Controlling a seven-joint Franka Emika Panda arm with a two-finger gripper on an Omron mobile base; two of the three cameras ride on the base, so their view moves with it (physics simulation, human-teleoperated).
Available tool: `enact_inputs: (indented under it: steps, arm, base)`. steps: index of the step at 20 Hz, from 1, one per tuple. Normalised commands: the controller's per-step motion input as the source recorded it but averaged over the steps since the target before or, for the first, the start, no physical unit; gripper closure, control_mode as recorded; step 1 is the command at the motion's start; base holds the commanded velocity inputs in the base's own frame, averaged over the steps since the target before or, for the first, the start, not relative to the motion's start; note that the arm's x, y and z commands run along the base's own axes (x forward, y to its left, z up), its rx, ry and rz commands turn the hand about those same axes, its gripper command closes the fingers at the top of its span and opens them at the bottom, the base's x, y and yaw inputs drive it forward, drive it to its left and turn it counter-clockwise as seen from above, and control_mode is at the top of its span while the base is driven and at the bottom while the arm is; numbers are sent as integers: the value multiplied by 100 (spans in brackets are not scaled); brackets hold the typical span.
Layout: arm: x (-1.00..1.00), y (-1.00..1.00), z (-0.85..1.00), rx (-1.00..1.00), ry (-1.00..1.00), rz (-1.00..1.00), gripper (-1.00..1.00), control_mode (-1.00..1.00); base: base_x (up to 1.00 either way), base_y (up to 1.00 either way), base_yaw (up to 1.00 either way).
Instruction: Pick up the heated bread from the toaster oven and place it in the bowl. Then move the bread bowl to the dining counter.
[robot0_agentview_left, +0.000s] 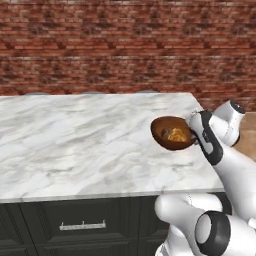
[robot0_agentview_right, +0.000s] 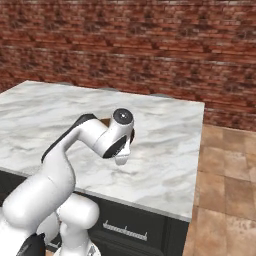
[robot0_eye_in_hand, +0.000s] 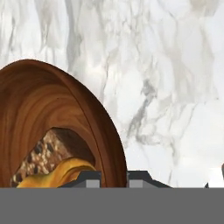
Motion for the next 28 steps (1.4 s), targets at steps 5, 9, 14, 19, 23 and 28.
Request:
enact_inputs:
  steps: [5,9,14,19,23,28]
  arm:
    - [100,0,-68,3,12,0,100,-100]
    - [100,0,-54,1,7,0,100,-100]
    - [67,2,-28,-5,1,-4,-100,-100]
    - [-13,0,4,-1,0,-4,-100,-100]
    - [-87,6,70,0,-6,-3,-100,-100]
    - [-100,17,100,-1,-12,0,-100,-100]
  base:
    - [0,0,0]
    - [0,0,0]
    - [0,0,0]
    - [0,0,0]
    - [0,0,0]
    - [0,0,0]
